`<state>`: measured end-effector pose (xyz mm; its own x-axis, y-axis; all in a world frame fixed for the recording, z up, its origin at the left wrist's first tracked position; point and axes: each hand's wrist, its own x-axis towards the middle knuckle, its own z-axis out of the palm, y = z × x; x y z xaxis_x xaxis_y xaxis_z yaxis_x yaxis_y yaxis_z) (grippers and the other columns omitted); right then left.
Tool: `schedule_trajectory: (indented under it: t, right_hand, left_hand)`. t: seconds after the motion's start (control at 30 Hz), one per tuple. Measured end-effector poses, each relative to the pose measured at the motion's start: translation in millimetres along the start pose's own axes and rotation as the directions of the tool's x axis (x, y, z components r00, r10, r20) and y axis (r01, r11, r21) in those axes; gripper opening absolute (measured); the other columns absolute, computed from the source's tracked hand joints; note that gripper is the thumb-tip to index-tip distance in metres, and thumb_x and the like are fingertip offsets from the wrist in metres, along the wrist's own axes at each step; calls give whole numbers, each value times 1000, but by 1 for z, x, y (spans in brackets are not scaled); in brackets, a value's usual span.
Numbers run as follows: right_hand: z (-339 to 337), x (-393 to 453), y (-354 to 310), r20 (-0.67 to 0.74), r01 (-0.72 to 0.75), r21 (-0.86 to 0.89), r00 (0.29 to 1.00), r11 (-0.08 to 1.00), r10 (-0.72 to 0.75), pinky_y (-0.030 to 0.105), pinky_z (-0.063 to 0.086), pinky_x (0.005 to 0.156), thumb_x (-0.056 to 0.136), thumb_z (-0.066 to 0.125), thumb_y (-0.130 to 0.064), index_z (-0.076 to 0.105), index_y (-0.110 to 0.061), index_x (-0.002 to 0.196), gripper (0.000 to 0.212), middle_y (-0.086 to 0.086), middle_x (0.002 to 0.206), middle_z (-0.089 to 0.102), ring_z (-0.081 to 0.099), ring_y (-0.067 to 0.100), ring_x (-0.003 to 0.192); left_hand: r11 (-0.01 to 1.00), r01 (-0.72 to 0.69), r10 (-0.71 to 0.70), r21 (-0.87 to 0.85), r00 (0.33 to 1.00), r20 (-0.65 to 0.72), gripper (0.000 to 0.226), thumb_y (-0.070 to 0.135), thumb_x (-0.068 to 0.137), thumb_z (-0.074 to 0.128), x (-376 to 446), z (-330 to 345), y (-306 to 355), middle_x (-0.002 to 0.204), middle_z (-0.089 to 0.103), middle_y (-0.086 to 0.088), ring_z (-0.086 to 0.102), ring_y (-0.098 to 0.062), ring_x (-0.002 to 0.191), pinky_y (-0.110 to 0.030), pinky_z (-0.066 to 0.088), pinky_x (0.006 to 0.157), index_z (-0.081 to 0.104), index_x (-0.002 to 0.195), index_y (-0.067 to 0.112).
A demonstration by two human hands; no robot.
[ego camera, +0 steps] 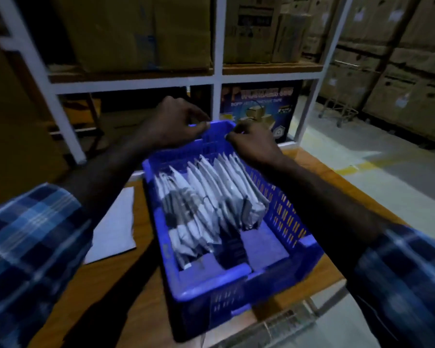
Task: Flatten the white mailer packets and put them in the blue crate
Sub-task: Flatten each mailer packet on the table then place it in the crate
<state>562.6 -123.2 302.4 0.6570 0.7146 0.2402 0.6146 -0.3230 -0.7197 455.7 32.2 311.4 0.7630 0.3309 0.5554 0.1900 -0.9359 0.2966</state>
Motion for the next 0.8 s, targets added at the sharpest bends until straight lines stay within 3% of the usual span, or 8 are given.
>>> schedule_trajectory:
  t: [0.1,0.23,0.3,0.47,0.57,0.63,0.73,0.8]
  right_hand:
    - [21,-16,-24,-14,55,32,998,998,-55,33,44,72,88,61,-24,69,-9,86,17,10,83,68,63,24,85]
    - [56,-42,-59,20,105,82,994,991,-107,32,45,79,89,62,-28,70,-13,97,19,7,96,72,64,24,98]
    - [74,-56,-78,52,139,105,988,985,-145,30,45,81,90,63,-29,70,-14,100,20,6,99,72,65,22,100]
    - [125,-94,-123,138,199,145,966,969,-219,27,46,82,93,63,-30,70,-15,101,18,0,101,72,64,18,102]
    - [161,-120,-141,192,231,161,946,959,-260,4,39,64,95,62,-31,69,-17,108,20,-8,93,64,61,6,90]
    - [187,-138,-148,242,221,172,935,960,-259,-1,36,60,96,61,-30,69,-17,112,22,-10,95,64,59,-4,83]
    - [228,-163,-150,293,163,163,934,973,-205,15,47,80,97,60,-32,70,-19,110,21,-10,106,70,62,-1,96]
    - [255,-175,-147,314,112,158,936,981,-157,21,49,85,96,61,-32,71,-20,105,18,-11,104,71,62,0,99]
  left_hand:
    - [997,59,-64,-40,991,-120,27,30,82,66,-46,-25,-1,87,76,-8,61,3,70,1,38,63,78,96,10]
    - [987,157,-161,-40,973,-166,26,33,81,65,-112,-51,-15,82,75,-3,64,-2,68,-17,48,63,79,94,16]
    - [978,203,-208,-45,960,-187,21,29,83,68,-145,-60,-24,82,73,3,63,2,68,-18,51,66,78,97,16]
    - [933,359,-359,-18,928,-100,33,40,87,64,-228,-81,-61,104,74,-1,64,-7,86,-31,55,81,74,111,20]
    - [905,423,-420,40,905,-71,37,45,87,61,-286,-90,-89,109,73,-1,65,-12,86,-28,51,80,72,116,24]
    - [880,473,-471,48,881,-35,34,38,88,66,-334,-91,-110,112,72,-2,61,-10,82,-23,44,78,72,117,20]
    - [805,591,-593,48,803,64,42,42,88,60,-411,-85,-146,127,65,-2,62,-17,109,-28,47,94,67,124,21]
    - [768,617,-638,175,761,117,48,46,92,54,-451,-78,-169,142,53,-2,47,-22,131,-36,41,105,58,134,23]
